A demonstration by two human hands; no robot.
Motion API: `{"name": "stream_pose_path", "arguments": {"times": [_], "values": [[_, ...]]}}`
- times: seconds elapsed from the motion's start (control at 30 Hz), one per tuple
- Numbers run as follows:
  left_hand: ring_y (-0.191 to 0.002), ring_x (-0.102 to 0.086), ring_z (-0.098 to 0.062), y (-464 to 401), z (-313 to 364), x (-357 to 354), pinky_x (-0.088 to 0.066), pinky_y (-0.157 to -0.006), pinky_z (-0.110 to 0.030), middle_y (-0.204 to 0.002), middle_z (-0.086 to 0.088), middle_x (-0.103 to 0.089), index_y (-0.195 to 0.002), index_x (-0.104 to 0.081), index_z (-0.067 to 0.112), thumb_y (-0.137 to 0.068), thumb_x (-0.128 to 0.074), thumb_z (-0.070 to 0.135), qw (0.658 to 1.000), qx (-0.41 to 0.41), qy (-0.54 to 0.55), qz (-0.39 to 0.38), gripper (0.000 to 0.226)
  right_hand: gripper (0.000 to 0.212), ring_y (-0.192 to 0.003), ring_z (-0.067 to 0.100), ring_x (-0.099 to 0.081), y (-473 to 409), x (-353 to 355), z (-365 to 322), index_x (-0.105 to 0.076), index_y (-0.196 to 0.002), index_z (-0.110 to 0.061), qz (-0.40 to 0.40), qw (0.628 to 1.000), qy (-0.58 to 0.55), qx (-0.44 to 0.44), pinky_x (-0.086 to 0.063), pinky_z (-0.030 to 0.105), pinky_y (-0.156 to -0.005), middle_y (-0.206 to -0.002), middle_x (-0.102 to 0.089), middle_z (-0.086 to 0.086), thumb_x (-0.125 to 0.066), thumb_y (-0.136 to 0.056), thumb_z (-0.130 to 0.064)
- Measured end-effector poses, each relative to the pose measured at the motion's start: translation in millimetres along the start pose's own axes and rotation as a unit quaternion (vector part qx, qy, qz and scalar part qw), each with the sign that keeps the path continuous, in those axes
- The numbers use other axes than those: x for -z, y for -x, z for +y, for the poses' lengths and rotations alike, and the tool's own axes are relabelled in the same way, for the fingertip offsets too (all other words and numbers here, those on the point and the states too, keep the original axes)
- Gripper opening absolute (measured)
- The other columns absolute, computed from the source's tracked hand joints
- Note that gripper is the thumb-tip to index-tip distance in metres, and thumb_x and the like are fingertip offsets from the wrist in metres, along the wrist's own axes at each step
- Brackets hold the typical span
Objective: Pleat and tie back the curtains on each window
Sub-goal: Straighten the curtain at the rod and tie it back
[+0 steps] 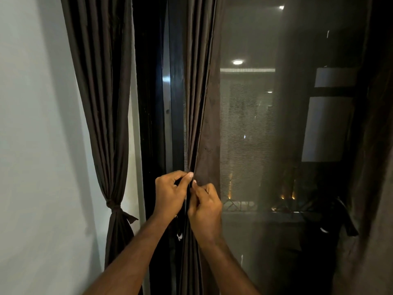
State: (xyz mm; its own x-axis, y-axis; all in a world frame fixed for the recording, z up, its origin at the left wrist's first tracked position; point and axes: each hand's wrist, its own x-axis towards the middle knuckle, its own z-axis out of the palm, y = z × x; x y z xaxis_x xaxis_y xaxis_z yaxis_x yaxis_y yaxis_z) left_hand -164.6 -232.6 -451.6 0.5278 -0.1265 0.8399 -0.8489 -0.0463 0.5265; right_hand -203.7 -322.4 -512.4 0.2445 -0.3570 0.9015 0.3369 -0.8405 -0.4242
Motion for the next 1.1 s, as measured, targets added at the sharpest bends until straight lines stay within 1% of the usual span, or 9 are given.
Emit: {"name": "stream_pose_path", "arguments": {"times": [0.23,0.4,0.5,0.57,0.67,0.73,0.83,0.97,1.1], "values": [[-0.058,-0.064,-0.013,-6,-1,0,-0.049,-0.054,-0.024,-0.061,0.006,-0.066,-0.068,-0.073,0.011,-0.088,-0.078,0.021,1.0,-0.011,0.0,-0.027,0.022,0.022,-0.066,0.017,-0.056,-1,-8,-2,-0.069,-0.114,-0.002,-0.056,0.997,0.048,0.021,-0.054,0.037,-0.054,-0.088,-0.054,0.002,-0.055,-0.098,-0.008],[-0.055,-0.061,-0.015,-15,-7,11,-0.049,-0.055,-0.039,-0.058,0.005,-0.064,-0.068,-0.072,0.012,-0.088,-0.077,0.016,0.998,-0.021,-0.025,-0.057,0.021,0.023,-0.075,0.006,-0.06,-8,12,5,-0.079,-0.105,-0.011,-0.029,0.997,-0.078,0.002,-0.052,0.025,-0.065,-0.085,-0.061,-0.007,-0.066,-0.087,-0.004],[-0.055,-0.06,-0.016,-14,-12,20,-0.049,-0.056,-0.039,-0.058,0.006,-0.062,-0.068,-0.071,0.012,-0.088,-0.077,0.016,0.998,-0.011,-0.021,-0.055,0.021,0.024,-0.099,0.011,-0.064,-28,26,27,-0.075,-0.109,-0.019,0.051,0.983,-0.124,-0.125,-0.054,0.029,-0.087,-0.104,-0.067,-0.006,-0.071,-0.087,-0.011],[-0.056,-0.06,-0.018,-13,-14,26,-0.049,-0.057,-0.04,-0.058,0.003,-0.063,-0.067,-0.071,0.011,-0.088,-0.077,0.016,0.999,-0.003,-0.015,-0.048,0.022,0.036,-0.114,0.009,-0.06,-44,30,42,-0.066,-0.119,-0.029,0.034,0.95,-0.188,-0.247,-0.048,0.026,-0.099,-0.12,-0.066,-0.007,-0.075,-0.089,-0.012],[-0.054,-0.059,-0.019,-12,-14,27,-0.048,-0.055,-0.039,-0.058,0.001,-0.062,-0.067,-0.07,0.01,-0.088,-0.077,0.016,0.999,-0.003,-0.017,-0.05,0.023,0.034,-0.104,0.011,-0.067,-60,29,52,-0.067,-0.114,-0.023,-0.009,0.901,-0.28,-0.331,-0.055,0.029,-0.089,-0.109,-0.071,-0.001,-0.077,-0.087,-0.006],[-0.053,-0.057,-0.018,-13,-14,26,-0.047,-0.054,-0.039,-0.057,0.002,-0.06,-0.067,-0.069,0.01,-0.088,-0.076,0.016,0.999,-0.007,-0.024,-0.046,0.024,0.015,-0.081,0.008,-0.069,-58,29,50,-0.073,-0.096,-0.012,0.002,0.912,-0.253,-0.322,-0.056,0.029,-0.074,-0.088,-0.074,0.003,-0.077,-0.086,-0.001],[-0.053,-0.057,-0.016,-14,-18,24,-0.048,-0.055,-0.037,-0.058,0.002,-0.061,-0.066,-0.068,0.009,-0.089,-0.076,0.017,0.998,-0.014,-0.046,-0.031,0.025,0.006,-0.067,0.004,-0.065,-45,33,44,-0.075,-0.082,-0.008,0.068,0.943,-0.172,-0.278,-0.052,0.028,-0.069,-0.075,-0.072,0.002,-0.08,-0.085,-0.007],[-0.052,-0.054,-0.013,-13,-20,16,-0.044,-0.05,-0.028,-0.056,0.006,-0.057,-0.066,-0.065,0.012,-0.089,-0.075,0.02,0.996,-0.028,-0.087,0.004,0.027,0.018,-0.066,0.014,-0.056,-20,29,25,-0.066,-0.075,-0.016,0.082,0.989,0.059,-0.109,-0.049,0.038,-0.069,-0.072,-0.06,-0.007,-0.078,-0.088,-0.017],[-0.053,-0.054,-0.011,-11,-18,5,-0.047,-0.05,-0.037,-0.059,0.008,-0.056,-0.068,-0.063,0.015,-0.091,-0.066,0.034,0.992,-0.033,-0.124,0.01,0.03,0.01,-0.073,0.009,-0.053,-10,18,7,-0.066,-0.083,-0.018,0.057,0.993,0.097,-0.028,-0.045,0.036,-0.07,-0.077,-0.061,-0.008,-0.069,-0.092,-0.021]]}}
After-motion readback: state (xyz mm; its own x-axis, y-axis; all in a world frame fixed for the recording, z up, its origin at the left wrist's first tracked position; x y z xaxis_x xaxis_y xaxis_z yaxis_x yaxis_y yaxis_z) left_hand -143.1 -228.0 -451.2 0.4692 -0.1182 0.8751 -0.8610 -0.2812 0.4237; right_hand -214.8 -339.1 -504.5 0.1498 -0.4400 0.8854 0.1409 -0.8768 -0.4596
